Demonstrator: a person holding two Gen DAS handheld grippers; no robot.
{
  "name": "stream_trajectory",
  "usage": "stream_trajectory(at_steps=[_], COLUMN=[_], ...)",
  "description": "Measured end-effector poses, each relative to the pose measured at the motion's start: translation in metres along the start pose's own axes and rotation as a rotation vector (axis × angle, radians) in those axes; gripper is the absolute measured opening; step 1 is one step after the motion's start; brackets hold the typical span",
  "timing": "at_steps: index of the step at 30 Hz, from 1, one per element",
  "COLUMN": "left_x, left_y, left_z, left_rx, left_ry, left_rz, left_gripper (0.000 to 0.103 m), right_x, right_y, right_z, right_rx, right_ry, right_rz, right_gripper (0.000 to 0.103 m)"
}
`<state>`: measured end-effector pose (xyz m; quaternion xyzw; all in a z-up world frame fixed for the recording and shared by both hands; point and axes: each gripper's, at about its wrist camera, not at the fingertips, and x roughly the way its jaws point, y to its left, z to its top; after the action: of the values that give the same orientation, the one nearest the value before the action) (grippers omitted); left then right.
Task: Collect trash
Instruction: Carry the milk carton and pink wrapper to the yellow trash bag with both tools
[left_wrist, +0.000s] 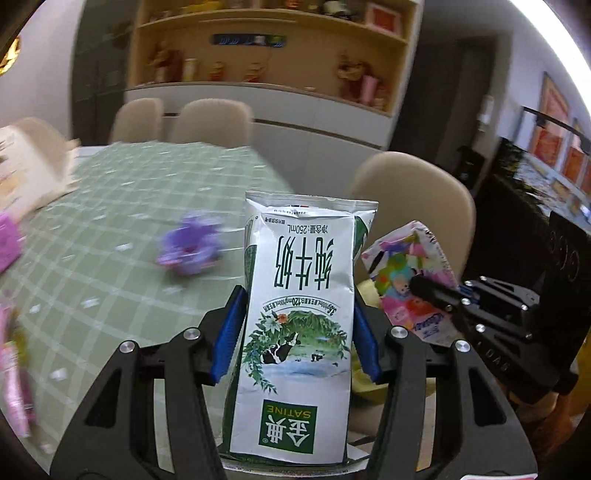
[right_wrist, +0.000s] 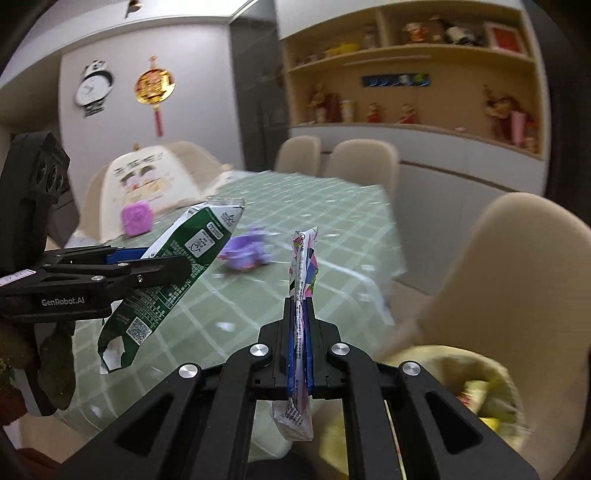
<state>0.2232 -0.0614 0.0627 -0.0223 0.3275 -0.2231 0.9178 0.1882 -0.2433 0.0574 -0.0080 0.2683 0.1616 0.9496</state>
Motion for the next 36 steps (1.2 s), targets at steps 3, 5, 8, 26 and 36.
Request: stream_trajectory(at_steps=[3,5,8,26,36], left_x=[0.027,0.043,0.072,0.212,0.193], left_y=[-0.036,-0.053,-0.083,-0.156,-0.125], left_z=[0.003,0.005,0.003,-0.018,-0.013], left_rx=[0.018,0.023,0.028,-0.009,-0.053], left_ry=[0.012,0.021,0.050,0.199,0.208], left_rz=[-0.080,-0.118,-0.181,-0.331,-0.256], left_gripper=[0.051,0.051,0.051,0.052,0.064], right_x=[-0.017,-0.026,-0.037,-0.049,-0.029], right_y=[-0.032,-0.054,-0.084,-0.183,-0.175], right_z=[-0.014,-0.024,-0.040,-0.087,-0.086], right_rx=[0.044,0.075,0.116,0.295,0.296], right_ry=[-0.007,-0.001,0.011,0.054,0.059], right_rz=[-0.073,-0.109,-0.167,-0.285,-0.198], right_gripper=[0.007,0.007,0.007,0.007,0.007])
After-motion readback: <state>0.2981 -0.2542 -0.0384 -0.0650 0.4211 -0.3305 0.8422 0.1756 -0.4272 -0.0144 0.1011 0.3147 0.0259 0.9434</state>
